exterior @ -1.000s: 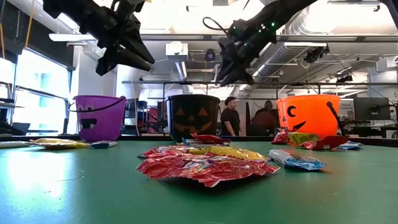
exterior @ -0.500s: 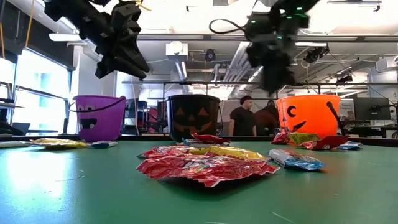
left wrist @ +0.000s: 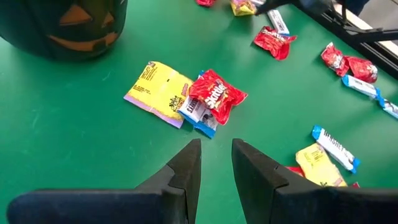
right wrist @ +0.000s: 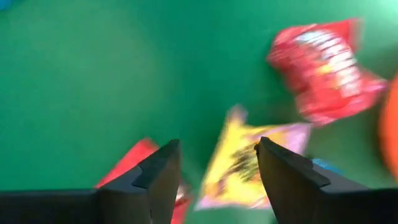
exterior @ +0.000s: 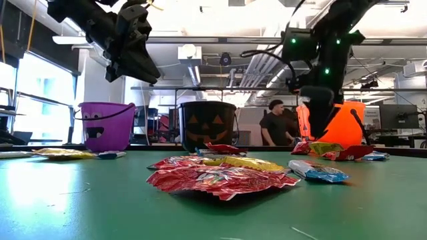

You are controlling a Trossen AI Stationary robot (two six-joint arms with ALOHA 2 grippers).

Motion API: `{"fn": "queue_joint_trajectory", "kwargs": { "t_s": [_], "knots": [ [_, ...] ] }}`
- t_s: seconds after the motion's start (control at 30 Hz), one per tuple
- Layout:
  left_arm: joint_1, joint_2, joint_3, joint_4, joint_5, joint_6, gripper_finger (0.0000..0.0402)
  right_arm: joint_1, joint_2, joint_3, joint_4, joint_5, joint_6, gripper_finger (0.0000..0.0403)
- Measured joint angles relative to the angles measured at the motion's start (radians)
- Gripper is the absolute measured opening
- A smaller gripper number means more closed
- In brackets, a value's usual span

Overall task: Sort candy by brand, put in halloween buckets
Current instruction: Put the yellow candy pack into the black bucket

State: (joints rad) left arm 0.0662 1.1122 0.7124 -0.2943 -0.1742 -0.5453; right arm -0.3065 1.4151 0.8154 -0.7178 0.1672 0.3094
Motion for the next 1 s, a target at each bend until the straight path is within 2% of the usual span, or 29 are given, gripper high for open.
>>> {"fn": "queue_joint_trajectory", "kwargs": {
  "t_s": [0.1,0.3,0.57,0.77,1.0],
  "knots": [
    [0.0,0.0,0.0,0.0,-0.017,0.0,0.008,-0.001,0.0,-0.032,0.066,0.069,-0.07,0.0183],
    [0.0,0.0,0.0,0.0,-0.023,0.0,0.008,-0.003,0.001,-0.117,0.149,0.041,-0.135,0.0129],
    [0.0,0.0,0.0,0.0,-0.039,0.028,0.008,-0.003,0.002,-0.131,0.12,0.036,-0.127,0.0012],
    [0.0,0.0,0.0,-0.001,-0.032,0.038,0.008,0.0,0.002,-0.027,0.062,-0.028,-0.093,0.0003],
    [0.0,0.0,0.0,-0.001,-0.019,0.051,0.008,0.0,0.002,0.196,0.048,-0.082,-0.106,0.0]
  ]
}}
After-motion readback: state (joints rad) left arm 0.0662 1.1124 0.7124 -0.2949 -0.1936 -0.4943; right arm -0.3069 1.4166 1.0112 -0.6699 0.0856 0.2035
